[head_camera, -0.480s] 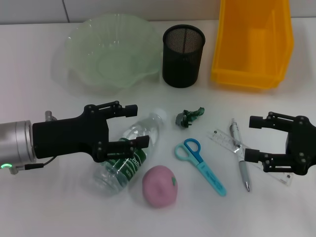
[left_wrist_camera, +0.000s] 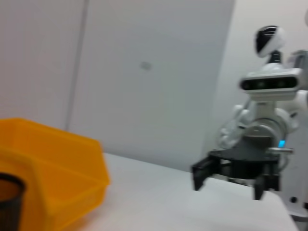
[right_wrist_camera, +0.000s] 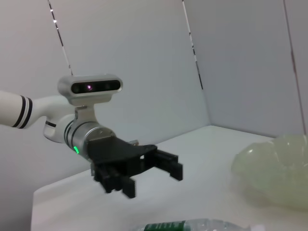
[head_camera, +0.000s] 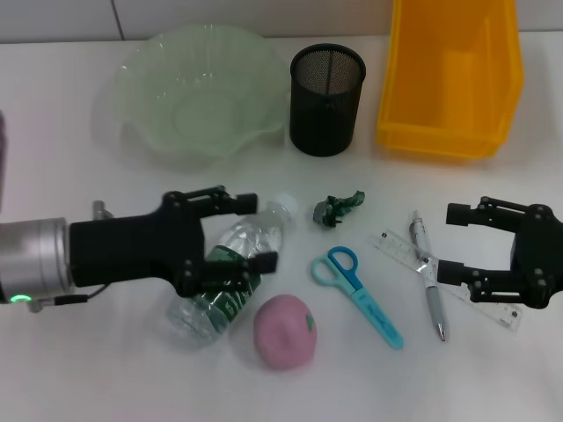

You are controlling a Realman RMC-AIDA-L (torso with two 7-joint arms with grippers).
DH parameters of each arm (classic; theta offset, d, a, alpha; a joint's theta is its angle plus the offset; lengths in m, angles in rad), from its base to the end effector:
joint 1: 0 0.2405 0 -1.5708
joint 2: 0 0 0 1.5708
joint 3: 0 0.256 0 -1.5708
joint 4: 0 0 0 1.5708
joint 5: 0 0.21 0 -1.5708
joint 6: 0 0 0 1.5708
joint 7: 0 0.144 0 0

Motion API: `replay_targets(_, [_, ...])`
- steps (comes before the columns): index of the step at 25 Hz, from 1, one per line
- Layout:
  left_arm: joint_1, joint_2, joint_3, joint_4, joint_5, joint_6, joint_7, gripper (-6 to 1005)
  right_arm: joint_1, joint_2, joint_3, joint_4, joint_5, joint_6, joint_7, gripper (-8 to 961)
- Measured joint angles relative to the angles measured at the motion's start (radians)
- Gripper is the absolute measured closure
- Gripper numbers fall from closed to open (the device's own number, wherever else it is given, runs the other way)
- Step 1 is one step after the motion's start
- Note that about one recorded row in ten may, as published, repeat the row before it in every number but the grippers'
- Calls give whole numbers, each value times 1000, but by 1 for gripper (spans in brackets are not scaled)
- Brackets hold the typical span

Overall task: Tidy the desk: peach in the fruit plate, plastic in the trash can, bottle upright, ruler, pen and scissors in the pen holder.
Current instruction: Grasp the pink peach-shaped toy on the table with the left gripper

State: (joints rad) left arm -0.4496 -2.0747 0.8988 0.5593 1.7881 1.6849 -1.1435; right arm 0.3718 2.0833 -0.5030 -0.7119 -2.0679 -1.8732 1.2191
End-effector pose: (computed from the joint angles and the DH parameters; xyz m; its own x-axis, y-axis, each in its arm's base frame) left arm -0.2536 0.2855 -0.0242 0.7808 0.1992 0.5922 0.2723 -0.9616 -0.0355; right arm 0.2937 0.2590 0.0266 0.7577 -0.2720 -0.5932 -0.4009 -0.9112 -0.0943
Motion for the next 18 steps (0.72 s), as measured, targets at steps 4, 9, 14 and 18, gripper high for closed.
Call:
replay_targets(4, [-22,-5,159,24,-31,-1,-4,199,-24,-4,5,-8,48,2,0,117])
replay_targets(9, [21,-5,343,256,-47,-49,-128,200,-66,-7,8,-33,93,-1,0,117])
replay_targets(14, [122,0,607,625,32,-207,-295,199,-82,-7,26,-37,94,-4,0,117])
replay_targets(18, [144,-1,665,744,101,-227,-343,200,-86,-5,32,-34,94,-5,0,117])
